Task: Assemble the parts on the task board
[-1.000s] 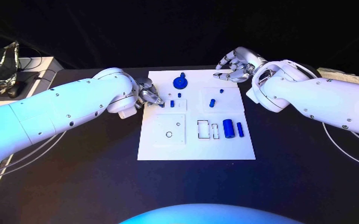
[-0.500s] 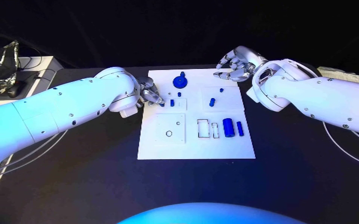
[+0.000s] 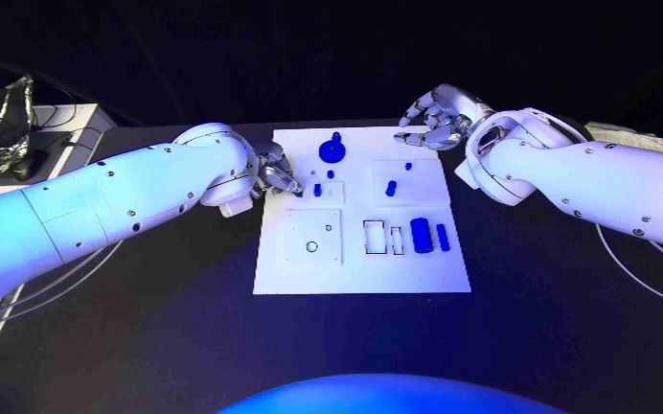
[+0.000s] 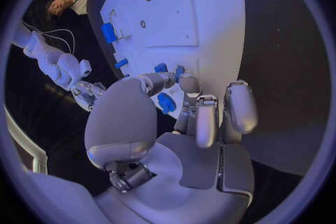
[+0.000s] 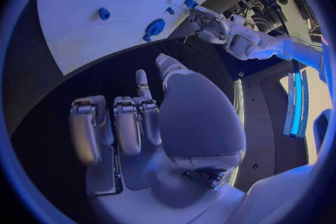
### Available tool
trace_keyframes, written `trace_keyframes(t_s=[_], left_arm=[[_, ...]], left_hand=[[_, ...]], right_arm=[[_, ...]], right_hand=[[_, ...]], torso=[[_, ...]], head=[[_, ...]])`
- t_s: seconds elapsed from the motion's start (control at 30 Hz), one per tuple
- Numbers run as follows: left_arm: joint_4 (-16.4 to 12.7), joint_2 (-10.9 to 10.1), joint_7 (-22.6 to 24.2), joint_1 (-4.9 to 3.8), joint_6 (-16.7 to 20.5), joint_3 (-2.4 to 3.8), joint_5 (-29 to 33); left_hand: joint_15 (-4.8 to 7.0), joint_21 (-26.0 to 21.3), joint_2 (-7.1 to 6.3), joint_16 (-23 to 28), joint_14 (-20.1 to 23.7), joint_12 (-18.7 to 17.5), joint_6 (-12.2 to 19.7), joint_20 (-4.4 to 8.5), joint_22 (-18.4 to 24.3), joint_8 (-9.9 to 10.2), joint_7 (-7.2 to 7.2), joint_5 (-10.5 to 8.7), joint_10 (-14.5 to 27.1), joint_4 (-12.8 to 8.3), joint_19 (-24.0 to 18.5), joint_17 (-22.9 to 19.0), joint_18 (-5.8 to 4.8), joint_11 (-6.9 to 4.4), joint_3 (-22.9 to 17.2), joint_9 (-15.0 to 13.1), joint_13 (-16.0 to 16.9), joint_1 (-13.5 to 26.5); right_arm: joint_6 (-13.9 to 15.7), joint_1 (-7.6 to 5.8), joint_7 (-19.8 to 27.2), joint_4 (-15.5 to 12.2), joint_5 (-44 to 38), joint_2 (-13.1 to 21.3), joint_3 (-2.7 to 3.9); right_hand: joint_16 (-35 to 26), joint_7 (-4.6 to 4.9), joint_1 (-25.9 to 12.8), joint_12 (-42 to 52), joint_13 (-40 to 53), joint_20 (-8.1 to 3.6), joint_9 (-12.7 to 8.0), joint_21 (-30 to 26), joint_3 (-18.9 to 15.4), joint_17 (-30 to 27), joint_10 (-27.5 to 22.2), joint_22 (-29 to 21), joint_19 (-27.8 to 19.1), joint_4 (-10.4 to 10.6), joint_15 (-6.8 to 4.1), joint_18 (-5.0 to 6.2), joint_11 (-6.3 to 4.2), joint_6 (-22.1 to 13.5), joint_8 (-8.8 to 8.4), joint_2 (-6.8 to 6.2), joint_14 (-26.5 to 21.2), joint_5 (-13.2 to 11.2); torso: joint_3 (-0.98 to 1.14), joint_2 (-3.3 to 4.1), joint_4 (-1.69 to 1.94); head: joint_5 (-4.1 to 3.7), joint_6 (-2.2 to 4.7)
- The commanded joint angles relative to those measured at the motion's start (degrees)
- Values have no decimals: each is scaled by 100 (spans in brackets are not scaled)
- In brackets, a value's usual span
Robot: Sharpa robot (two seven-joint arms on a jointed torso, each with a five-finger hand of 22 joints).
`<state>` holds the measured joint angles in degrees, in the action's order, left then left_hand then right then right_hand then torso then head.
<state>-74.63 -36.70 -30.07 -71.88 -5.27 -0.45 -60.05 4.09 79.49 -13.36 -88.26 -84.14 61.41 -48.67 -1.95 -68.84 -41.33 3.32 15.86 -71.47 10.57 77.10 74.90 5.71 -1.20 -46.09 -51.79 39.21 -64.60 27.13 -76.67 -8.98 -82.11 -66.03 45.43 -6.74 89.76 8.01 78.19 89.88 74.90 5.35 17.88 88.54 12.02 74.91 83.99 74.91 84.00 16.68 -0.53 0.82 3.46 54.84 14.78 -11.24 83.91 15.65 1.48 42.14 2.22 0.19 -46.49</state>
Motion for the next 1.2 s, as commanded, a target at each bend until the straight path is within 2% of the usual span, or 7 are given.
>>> trace_keyframes(t_s=[0.03, 0.43, 0.63, 0.83, 1.0, 1.07, 1.2], left_arm=[[-18, 20, -4, 18, -262, -17, -123], [9, 49, -8, 19, -268, -16, -177], [16, 75, -8, 19, -246, -15, -167], [30, 103, -8, 18, -252, -15, -127], [44, 133, -3, 18, -288, -15, -51], [54, 146, -1, 18, -293, -16, -29], [81, 167, 2, 19, -271, -16, -6]], left_hand=[[45, 27, 30, -31, -496, -8, -86, -1, -1, -31, -30, 46, -42, -973, 26, 1200, -95, -19, -950, 0, -7, 4], [49, 42, 11, -37, -500, -22, -117, 5, -28, -36, -33, 119, -59, -1020, 43, 1213, -101, -23, -972, 7, -21, 8], [49, 39, 13, -35, -499, -20, -120, 5, -21, -36, -32, 127, -63, -1020, 39, 1209, -100, -23, -974, 7, -17, 10], [48, 34, 16, -33, -498, -15, -126, 6, -11, -36, -30, 133, -75, -1010, 33, 1206, -97, -20, -970, 10, -6, 32], [49, 34, 11, -40, -503, -2, -147, 5, -20, -35, -56, 80, -137, -935, 35, 1221, -100, -31, -868, 20, 21, 169], [72, 27, -9, -40, -504, -4, -173, 18, -26, -21, -114, 29, -178, -786, 38, 1223, -101, -67, -652, 44, 25, 336], [95, 18, -19, -40, -504, -4, -221, 43, -24, 1, -147, -3, -193, -659, 41, 1223, -102, -92, -454, 82, 39, 422]], right_arm=[[-55, 2, 24, -11, -38, 4, 3], [-55, 2, 25, -11, -38, 2, 3], [-54, 2, 25, -13, -38, 1, 3], [-53, 2, 23, -17, -38, 5, 3], [-51, 2, 23, -22, -38, 7, 3], [-49, 2, 24, -23, -38, 8, 3], [-48, 2, 23, -25, -38, 11, 3]], right_hand=[[17, 13, -69, -16, 1483, -2, 10, -33, -18, 1486, 574, 1383, 518, -4, -7, -35, 5, -44, -3, -1, 604, 19], [17, 13, -69, -16, 1483, -2, 10, -33, -18, 1486, 574, 1383, 518, -4, -7, -35, 5, -44, -3, -1, 604, 19], [17, 13, -69, -16, 1483, -2, 10, -33, -18, 1486, 574, 1383, 518, -4, -7, -35, 5, -44, -3, -1, 604, 19], [17, 13, -69, -16, 1483, -2, 10, -33, -18, 1486, 574, 1383, 518, -4, -7, -35, 5, -44, -3, -1, 604, 19], [17, 13, -69, -16, 1483, -2, 10, -33, -18, 1486, 574, 1383, 518, -4, -7, -35, 5, -44, -3, -1, 604, 19], [17, 13, -69, -16, 1483, -2, 10, -33, -18, 1486, 574, 1383, 518, -4, -7, -35, 5, -44, -3, -1, 604, 19], [17, 13, -69, -16, 1483, -2, 10, -33, -18, 1486, 574, 1383, 518, -4, -7, -35, 5, -44, -3, -1, 604, 19]], torso=[[-2, 5, -1], [-7, 3, 3], [2, 3, -5], [3, -1, 1], [4, 2, -1], [3, 3, -4], [5, 3, -10]], head=[[2, 1], [-7, 4], [2, -1], [-3, -4], [-3, -16], [-6, -13], [-6, -8]])
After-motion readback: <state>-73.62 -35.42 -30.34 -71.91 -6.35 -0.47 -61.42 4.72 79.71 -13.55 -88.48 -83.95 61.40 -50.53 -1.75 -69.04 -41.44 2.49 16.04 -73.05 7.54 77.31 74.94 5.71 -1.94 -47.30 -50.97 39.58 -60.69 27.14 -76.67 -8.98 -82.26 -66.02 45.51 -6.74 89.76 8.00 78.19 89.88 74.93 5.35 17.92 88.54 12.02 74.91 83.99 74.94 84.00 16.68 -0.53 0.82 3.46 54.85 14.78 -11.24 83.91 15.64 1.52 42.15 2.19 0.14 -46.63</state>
